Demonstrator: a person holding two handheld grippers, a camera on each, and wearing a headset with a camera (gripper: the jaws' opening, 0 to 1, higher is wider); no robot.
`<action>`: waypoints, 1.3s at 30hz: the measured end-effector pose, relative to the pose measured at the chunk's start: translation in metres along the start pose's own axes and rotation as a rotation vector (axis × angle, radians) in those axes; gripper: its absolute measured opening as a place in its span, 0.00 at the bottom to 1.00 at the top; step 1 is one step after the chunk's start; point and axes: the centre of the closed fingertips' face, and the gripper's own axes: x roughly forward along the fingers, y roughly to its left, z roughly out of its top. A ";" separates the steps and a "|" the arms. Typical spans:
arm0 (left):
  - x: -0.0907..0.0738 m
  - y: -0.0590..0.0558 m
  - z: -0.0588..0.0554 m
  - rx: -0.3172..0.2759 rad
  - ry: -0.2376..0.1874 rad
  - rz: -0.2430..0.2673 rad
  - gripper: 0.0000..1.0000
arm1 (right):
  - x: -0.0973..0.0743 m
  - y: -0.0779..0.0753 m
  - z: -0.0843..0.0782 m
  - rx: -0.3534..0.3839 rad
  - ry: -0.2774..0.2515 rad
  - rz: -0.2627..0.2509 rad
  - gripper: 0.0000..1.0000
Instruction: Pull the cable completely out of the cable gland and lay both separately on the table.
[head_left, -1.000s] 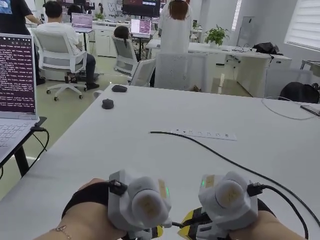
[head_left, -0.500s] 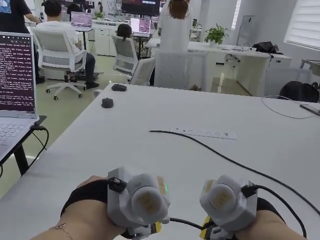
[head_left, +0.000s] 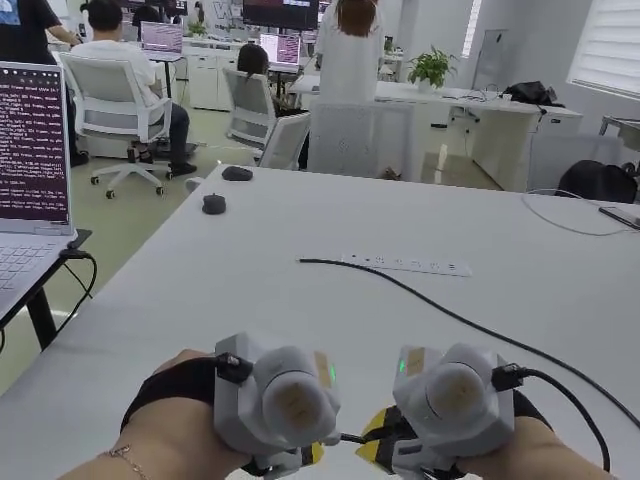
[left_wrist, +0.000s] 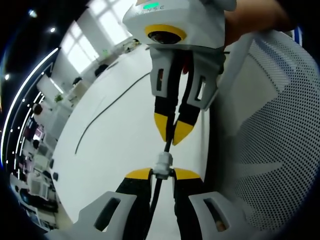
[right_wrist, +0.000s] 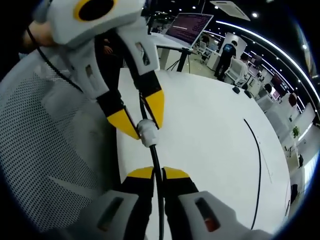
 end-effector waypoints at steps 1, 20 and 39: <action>0.000 0.000 0.000 -0.001 0.003 0.000 0.16 | 0.000 0.000 -0.001 0.000 0.003 -0.001 0.04; 0.000 0.004 -0.005 -0.006 0.017 0.015 0.16 | 0.002 -0.011 -0.034 -0.006 0.165 -0.047 0.12; -0.002 0.005 0.001 -0.011 -0.013 0.017 0.16 | 0.003 -0.007 -0.014 -0.015 0.066 -0.035 0.03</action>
